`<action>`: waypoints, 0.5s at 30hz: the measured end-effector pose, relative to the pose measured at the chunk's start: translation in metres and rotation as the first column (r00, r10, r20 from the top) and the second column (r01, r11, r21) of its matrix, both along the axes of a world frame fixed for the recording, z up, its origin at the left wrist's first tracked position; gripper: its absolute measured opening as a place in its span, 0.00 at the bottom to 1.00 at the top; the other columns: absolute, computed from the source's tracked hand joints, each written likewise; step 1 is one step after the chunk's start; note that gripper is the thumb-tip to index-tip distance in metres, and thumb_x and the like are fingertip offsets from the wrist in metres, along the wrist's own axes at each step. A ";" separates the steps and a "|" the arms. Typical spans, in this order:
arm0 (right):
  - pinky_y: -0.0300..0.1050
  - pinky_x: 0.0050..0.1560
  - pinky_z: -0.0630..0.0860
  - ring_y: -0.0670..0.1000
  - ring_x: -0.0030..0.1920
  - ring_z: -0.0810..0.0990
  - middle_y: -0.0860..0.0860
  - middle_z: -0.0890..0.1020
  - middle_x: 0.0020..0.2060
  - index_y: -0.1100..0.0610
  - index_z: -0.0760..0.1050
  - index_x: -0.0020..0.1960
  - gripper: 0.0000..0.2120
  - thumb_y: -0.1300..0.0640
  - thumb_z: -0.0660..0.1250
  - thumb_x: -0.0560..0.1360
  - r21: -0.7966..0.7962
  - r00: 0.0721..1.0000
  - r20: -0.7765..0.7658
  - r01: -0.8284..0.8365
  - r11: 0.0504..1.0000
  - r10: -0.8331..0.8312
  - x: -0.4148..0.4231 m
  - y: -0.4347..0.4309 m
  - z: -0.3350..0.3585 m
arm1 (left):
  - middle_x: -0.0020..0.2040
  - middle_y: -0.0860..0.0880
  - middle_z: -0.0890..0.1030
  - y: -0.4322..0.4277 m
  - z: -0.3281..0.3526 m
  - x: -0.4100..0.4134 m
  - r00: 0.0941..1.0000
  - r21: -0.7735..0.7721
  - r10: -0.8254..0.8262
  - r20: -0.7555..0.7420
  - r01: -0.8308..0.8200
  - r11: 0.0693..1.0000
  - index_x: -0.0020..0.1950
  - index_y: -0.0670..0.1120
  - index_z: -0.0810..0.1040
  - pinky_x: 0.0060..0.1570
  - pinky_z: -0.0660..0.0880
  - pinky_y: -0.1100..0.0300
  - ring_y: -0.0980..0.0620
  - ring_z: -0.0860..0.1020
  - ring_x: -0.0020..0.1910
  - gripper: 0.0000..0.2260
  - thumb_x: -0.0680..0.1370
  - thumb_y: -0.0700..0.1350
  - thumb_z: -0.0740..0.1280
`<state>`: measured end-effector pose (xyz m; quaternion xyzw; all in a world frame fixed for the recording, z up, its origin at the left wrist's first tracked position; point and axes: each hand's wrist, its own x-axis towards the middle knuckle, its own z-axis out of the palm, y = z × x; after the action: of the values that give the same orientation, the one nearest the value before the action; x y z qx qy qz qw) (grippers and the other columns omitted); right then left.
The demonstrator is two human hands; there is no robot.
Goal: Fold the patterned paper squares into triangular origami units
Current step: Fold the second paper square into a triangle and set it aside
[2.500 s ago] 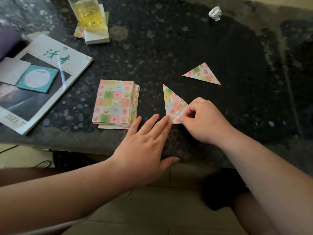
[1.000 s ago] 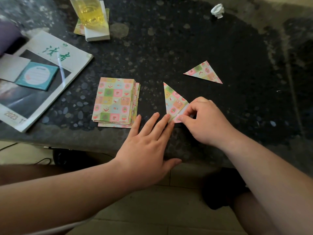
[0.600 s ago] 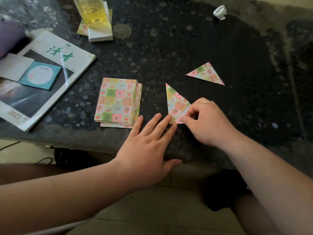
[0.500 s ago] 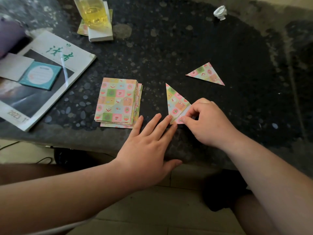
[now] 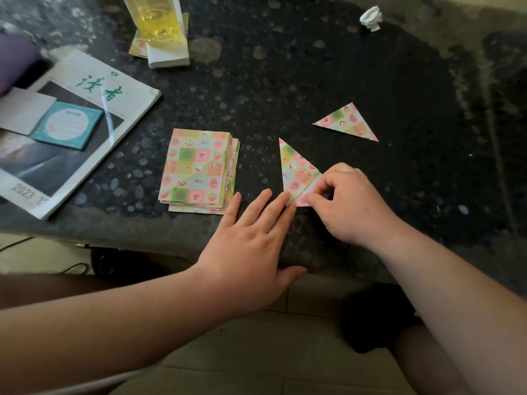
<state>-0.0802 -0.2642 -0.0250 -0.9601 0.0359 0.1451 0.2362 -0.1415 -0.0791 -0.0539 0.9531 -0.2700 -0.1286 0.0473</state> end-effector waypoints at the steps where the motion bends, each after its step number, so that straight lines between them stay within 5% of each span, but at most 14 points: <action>1: 0.56 0.63 0.75 0.51 0.57 0.74 0.46 0.76 0.50 0.48 0.75 0.37 0.12 0.52 0.72 0.78 -0.004 1.000 -0.003 0.003 1.000 -0.003 0.000 0.000 0.000 | 0.84 0.49 0.52 0.000 0.001 0.000 1.000 -0.002 0.002 0.000 -0.002 1.000 0.84 0.47 0.53 0.78 0.50 0.37 0.47 0.48 0.83 0.43 0.76 0.72 0.46; 10: 0.56 0.63 0.76 0.50 0.58 0.73 0.45 0.75 0.51 0.48 0.76 0.38 0.11 0.51 0.72 0.78 -0.025 1.000 -0.017 0.010 1.000 -0.011 0.001 0.003 0.002 | 0.84 0.50 0.49 -0.001 0.004 0.001 1.000 -0.008 0.004 -0.011 -0.004 1.000 0.84 0.48 0.48 0.79 0.46 0.38 0.47 0.45 0.83 0.43 0.76 0.72 0.47; 15: 0.56 0.63 0.75 0.50 0.58 0.73 0.45 0.75 0.50 0.48 0.76 0.37 0.12 0.50 0.73 0.78 -0.021 1.000 -0.022 0.007 1.000 -0.008 0.001 0.003 0.003 | 0.82 0.47 0.60 -0.004 0.008 0.004 1.000 0.019 -0.007 0.013 0.007 1.000 0.83 0.45 0.58 0.78 0.50 0.36 0.43 0.56 0.81 0.43 0.76 0.73 0.51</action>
<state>-0.0793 -0.2611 -0.0224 -0.9607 0.0436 0.1547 0.2264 -0.1375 -0.0829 -0.0458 0.9533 -0.2725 -0.1251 0.0358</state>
